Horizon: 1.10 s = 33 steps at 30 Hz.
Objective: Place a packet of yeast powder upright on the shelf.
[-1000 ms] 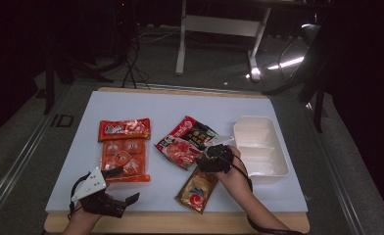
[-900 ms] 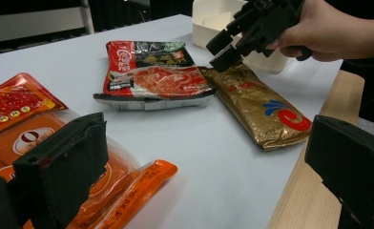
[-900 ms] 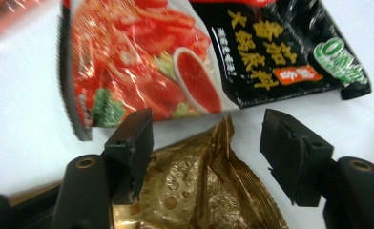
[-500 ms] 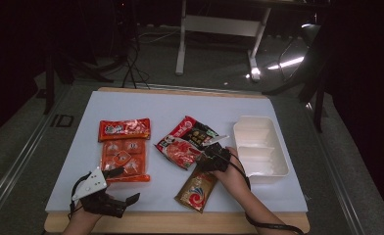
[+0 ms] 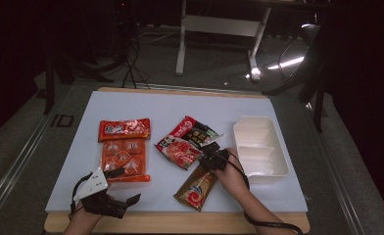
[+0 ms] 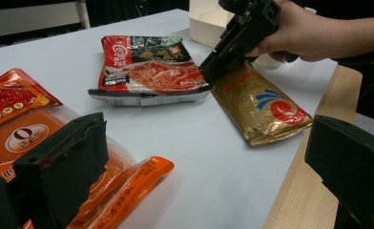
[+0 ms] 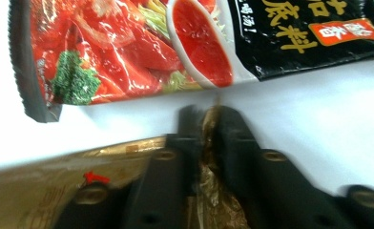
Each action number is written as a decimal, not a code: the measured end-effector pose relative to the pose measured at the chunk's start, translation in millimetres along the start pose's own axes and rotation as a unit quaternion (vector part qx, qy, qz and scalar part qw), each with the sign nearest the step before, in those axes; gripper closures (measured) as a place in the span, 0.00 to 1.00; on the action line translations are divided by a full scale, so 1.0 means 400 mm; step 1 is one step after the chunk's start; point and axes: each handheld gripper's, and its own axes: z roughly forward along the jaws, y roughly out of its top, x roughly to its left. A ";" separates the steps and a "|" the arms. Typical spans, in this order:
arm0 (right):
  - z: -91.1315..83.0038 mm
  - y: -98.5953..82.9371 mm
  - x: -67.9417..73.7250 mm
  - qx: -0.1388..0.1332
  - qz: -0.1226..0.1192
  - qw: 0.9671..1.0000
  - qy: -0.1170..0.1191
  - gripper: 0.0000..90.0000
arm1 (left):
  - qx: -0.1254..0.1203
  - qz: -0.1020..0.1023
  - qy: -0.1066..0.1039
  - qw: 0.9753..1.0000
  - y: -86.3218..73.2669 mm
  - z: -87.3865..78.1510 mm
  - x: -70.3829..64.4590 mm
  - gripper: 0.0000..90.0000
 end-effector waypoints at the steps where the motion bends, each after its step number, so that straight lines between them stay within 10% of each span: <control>1: -0.001 0.001 0.001 0.002 -0.005 1.000 -0.001 0.93 | 0.000 0.000 0.000 1.000 0.000 0.000 0.000 0.01; 15: -0.097 -0.004 -0.006 -0.043 -0.010 0.999 0.018 0.98 | 0.005 0.002 -0.001 1.000 0.000 0.004 -0.002 0.01; 33: -0.267 0.045 -0.013 -0.148 -0.017 0.988 0.033 0.99 | 0.008 0.000 0.001 1.000 -0.002 0.007 -0.002 0.01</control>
